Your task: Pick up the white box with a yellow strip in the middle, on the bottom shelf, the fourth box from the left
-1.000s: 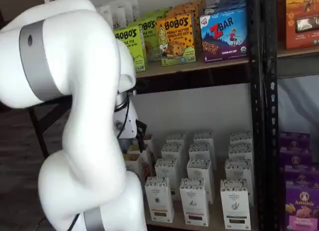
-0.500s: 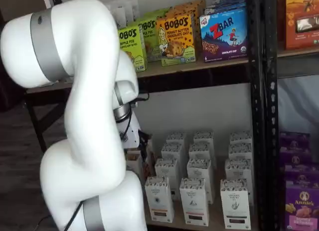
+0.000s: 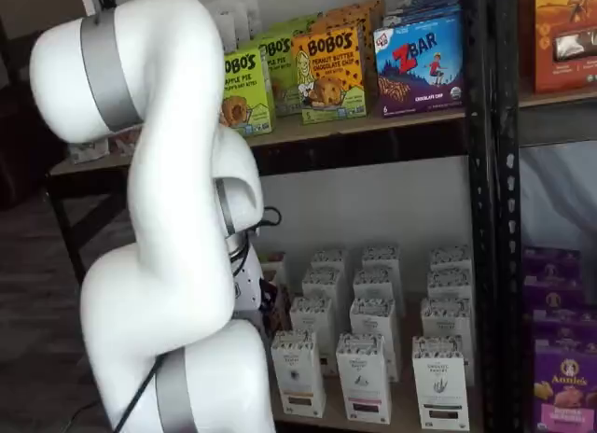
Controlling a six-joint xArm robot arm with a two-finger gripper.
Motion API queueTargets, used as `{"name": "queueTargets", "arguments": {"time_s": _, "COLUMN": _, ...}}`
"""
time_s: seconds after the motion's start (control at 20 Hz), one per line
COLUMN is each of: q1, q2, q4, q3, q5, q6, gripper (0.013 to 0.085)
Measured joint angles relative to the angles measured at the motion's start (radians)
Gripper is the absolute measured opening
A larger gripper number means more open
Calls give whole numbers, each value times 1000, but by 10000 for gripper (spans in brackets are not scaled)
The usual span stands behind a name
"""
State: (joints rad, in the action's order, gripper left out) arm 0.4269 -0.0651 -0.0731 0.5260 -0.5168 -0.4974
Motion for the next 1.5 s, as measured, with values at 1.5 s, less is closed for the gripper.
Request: {"name": "queueTargets", "arguments": {"time_s": 1.5, "q1": -65, "q2": 482, "q4": 86, "q3": 276, "q5": 183, "q6": 142, "gripper": 850}}
